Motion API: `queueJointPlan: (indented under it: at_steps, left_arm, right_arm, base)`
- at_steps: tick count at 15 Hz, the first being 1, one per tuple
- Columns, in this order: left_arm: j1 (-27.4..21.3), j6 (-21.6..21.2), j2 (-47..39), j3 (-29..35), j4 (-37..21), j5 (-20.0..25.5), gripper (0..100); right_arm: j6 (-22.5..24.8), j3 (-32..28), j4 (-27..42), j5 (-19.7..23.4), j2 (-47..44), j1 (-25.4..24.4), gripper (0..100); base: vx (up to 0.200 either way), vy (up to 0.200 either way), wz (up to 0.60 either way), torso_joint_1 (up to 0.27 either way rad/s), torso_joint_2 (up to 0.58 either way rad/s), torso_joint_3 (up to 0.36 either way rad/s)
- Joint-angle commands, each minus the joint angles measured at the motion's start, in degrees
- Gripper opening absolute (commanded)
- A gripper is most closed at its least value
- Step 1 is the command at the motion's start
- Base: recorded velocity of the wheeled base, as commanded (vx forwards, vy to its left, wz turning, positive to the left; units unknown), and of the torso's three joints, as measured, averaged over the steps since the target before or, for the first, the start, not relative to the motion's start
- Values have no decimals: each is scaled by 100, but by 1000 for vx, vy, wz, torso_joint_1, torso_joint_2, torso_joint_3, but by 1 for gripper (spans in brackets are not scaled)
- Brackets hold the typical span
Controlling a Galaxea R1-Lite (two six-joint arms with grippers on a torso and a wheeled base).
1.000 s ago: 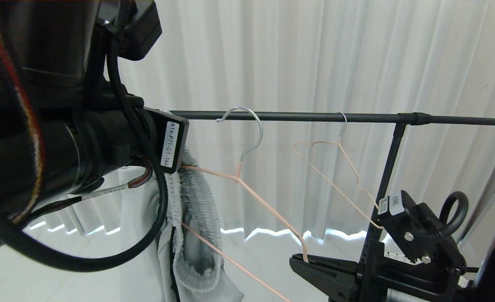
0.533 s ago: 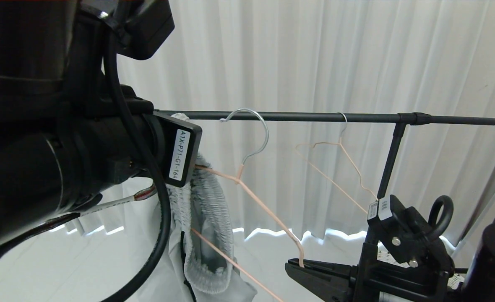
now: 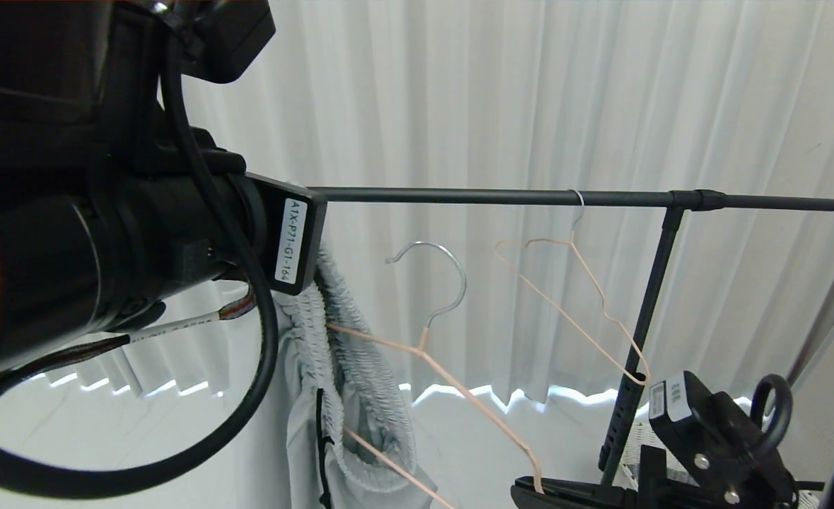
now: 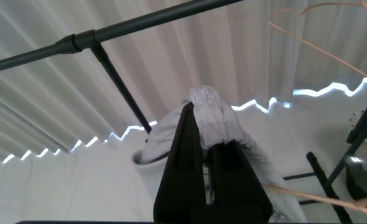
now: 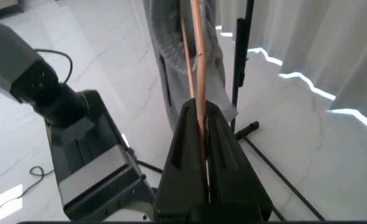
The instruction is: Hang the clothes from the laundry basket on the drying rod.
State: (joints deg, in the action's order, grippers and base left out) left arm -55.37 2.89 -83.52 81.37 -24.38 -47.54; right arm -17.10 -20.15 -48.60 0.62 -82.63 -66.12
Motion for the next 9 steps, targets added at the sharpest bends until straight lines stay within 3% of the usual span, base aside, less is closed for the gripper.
queueJointPlan:
  at_steps: [1,5,9]
  left_arm:
    - [35,1,-7,-7,4,8,0]
    - [-220,19,-86,-78,4,105,0]
    - [-571,45,-95,-271,4,105,0]
  right_arm:
    - [-4,196,0,-1,282,-6,0]
    - [-30,73,0,-1,177,64,0]
    - [-452,-622,0,-1,-122,249,0]
  base:
    - [0,0,0,0,0,0]
    - [0,0,0,0,0,0]
    - [0,0,0,0,0,0]
